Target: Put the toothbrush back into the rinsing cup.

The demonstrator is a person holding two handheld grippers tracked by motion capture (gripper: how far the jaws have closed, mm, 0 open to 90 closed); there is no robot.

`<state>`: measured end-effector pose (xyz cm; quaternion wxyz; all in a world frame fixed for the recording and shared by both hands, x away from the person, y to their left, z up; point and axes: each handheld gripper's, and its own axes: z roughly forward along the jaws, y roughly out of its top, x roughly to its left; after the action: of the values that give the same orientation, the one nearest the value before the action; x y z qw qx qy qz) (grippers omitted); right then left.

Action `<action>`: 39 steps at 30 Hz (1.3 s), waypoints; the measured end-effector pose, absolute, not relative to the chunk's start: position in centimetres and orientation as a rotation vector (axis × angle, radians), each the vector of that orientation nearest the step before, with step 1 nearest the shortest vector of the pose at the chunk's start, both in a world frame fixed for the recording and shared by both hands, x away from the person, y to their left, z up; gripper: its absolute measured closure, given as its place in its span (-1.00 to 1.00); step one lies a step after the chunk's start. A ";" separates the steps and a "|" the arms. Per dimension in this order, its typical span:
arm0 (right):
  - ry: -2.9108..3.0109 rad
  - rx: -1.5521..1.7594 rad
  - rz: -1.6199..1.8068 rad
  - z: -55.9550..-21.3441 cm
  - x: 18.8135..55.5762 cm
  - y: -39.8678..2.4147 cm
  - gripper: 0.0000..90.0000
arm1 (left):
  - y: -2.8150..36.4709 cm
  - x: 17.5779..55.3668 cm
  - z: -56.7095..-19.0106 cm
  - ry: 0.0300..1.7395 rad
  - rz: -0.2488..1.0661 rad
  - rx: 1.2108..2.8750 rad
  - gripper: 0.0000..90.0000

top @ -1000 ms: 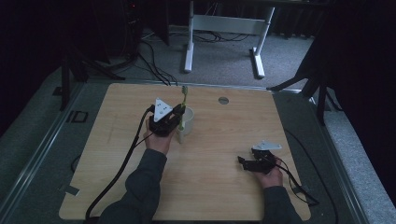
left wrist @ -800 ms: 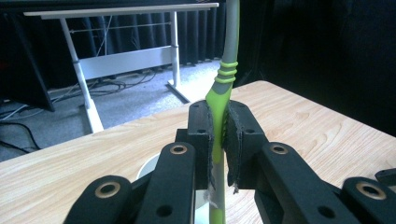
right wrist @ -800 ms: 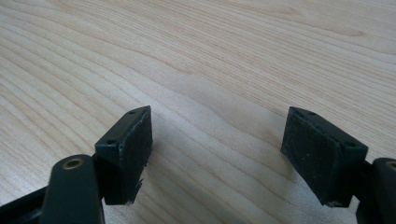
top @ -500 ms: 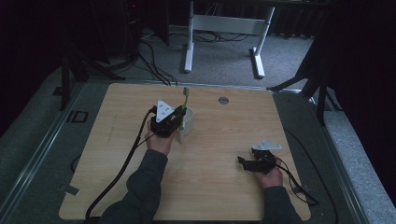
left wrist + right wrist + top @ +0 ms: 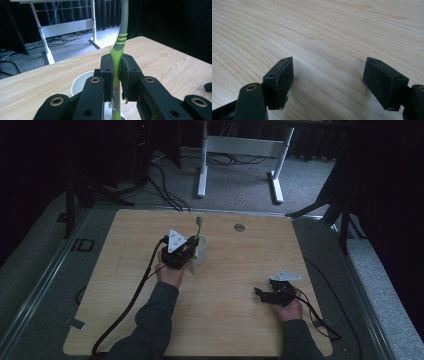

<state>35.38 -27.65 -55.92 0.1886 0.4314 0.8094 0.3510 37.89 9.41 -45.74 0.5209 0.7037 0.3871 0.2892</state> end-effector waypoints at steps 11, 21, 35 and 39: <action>2.276 1.213 0.988 -55.9 35.4 -27.6 -0.46 | 9.4 37.7 -46.4 0.938 0.690 1.704 0.80; 2.276 1.213 0.987 -55.9 35.4 -27.6 -0.46 | 9.7 37.5 -46.9 0.947 0.670 1.736 0.74; 2.277 1.214 0.988 -55.9 35.4 -27.6 -0.46 | 10.1 37.2 -48.2 0.990 0.653 1.769 0.30; 2.276 1.213 0.988 -55.9 35.4 -27.6 -0.46 | 10.4 37.1 -48.1 0.985 0.642 1.772 0.18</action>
<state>35.38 -27.65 -55.92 0.1888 0.4313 0.8093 0.3511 37.07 10.41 -48.14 0.4861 0.7281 0.4049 0.2639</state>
